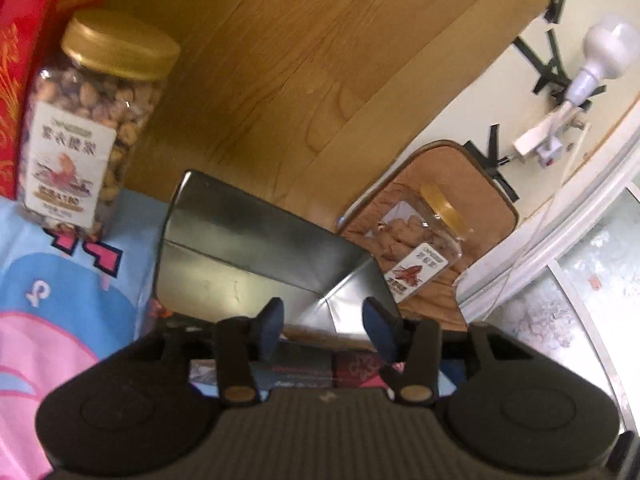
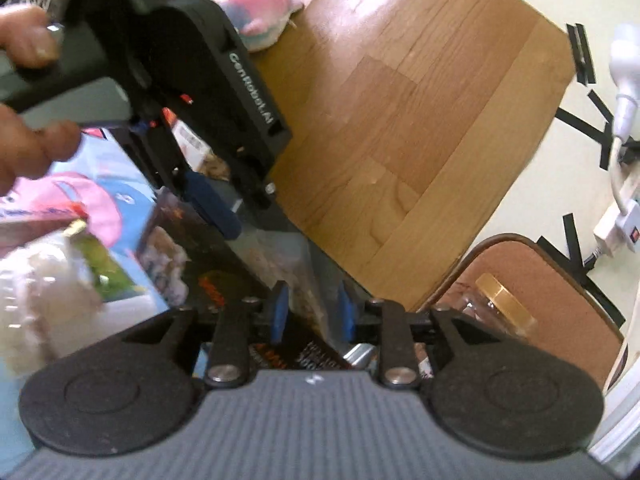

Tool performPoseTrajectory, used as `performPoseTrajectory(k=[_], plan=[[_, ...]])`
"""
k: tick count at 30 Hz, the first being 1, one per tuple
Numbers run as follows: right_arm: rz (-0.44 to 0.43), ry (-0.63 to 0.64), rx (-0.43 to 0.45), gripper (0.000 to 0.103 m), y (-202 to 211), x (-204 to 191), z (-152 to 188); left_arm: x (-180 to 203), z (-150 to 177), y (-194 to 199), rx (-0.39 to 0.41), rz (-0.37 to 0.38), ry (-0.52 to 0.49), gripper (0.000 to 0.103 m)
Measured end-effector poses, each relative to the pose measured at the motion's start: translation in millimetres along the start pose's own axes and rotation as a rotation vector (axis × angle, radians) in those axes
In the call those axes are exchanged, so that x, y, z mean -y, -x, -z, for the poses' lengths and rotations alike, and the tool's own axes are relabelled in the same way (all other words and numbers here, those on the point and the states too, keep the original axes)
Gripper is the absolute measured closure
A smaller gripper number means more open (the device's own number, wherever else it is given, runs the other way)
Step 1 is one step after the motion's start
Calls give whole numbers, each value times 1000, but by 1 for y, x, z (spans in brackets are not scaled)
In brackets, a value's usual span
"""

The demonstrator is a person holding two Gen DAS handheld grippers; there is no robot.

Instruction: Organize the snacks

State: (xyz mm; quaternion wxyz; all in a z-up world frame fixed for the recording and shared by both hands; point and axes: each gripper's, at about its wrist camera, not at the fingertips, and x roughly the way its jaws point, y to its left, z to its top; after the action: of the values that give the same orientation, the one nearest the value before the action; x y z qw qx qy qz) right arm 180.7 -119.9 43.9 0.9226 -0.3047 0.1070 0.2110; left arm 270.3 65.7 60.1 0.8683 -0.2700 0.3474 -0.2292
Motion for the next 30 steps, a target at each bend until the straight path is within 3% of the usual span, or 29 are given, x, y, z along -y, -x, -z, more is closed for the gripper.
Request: performPoseTrajectory(k=[4,10,12,14,17,20,24,30], plan=[[-64,-111,-1,72,37,-3,7,2,17,41,24,16,-42,57],[-316,-470,-82,72,63,-2,27,-26,61,83,-5,26,-15,57],[-368,-536,-116,63,63,-11,34,-33,73,86,-29,16,-2,48],[-367,-561,-143,52,59,-21,37,-39,84,83,-53,19,19,46],[-414,-575,-167,49,52,-37,37,-42,97,77,-73,-12,18,46],[-410,-549,-207,51,46,-55,34,-38,107,74,-87,-1,2,49],[-360,-557,-168,58,68,-53,22,-21,118,79,-95,-5,-47,49],[-293,-525,-120,59,104,-48,23,-8,131,86,-108,68,-6,49]])
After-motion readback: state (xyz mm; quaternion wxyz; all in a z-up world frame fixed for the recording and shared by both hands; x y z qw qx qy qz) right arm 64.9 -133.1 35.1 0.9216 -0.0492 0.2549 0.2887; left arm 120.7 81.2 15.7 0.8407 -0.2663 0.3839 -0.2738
